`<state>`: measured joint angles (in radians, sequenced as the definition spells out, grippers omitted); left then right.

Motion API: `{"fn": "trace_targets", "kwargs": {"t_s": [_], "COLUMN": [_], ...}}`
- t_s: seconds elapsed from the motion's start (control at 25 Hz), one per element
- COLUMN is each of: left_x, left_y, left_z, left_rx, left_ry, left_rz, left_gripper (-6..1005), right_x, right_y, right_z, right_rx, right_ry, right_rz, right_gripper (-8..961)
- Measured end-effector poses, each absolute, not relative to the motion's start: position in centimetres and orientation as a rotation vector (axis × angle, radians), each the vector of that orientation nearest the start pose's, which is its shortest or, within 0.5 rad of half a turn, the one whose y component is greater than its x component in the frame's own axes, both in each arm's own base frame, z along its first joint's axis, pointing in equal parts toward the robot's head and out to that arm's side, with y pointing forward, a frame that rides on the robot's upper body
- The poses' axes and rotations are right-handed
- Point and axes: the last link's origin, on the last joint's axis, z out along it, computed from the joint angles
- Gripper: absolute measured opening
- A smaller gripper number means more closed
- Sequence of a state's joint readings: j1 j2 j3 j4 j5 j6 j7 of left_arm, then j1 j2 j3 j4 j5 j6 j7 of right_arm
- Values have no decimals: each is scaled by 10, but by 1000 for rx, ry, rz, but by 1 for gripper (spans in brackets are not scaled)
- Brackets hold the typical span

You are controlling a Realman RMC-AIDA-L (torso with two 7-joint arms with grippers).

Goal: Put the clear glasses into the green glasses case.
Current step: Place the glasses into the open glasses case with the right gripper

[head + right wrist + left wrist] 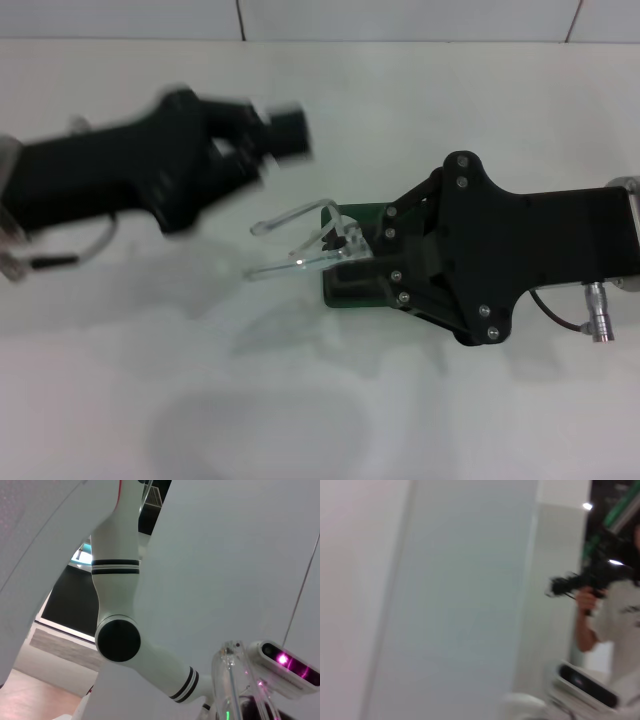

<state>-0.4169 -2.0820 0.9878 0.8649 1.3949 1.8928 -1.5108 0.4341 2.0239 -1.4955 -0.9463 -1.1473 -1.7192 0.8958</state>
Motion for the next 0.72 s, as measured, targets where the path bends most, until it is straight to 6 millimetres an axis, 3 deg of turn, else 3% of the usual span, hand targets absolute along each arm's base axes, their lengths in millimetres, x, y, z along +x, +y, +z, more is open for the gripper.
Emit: {"fn": "trace_targets", "kwargs": {"t_s": [0.16, 0.36, 0.44, 0.56, 0.72], "left_x": [-201, -225, -235, -252, -270], "left_y": [301, 298, 294, 289, 280], "left_z": [68, 94, 104, 119, 135], "left_rx": [-2576, -2429, -2405, -2353, -2253], "left_ry": [-288, -331, -362, -403, -428], "left_rz": [-1468, -1452, -1425, -1388, -1366], "left_gripper": [82, 82, 82, 82, 82], "right_x": [132, 125, 115, 96, 69], "right_y": [278, 282, 286, 292, 300], "right_z": [-3, 0, 1, 7, 32], "right_rx": [-2714, -2821, -2913, -3058, -3086], "right_ry": [-665, -575, -533, -412, -214], "right_rz": [1351, 1269, 1122, 701, 229], "right_gripper": [49, 48, 48, 48, 48]}}
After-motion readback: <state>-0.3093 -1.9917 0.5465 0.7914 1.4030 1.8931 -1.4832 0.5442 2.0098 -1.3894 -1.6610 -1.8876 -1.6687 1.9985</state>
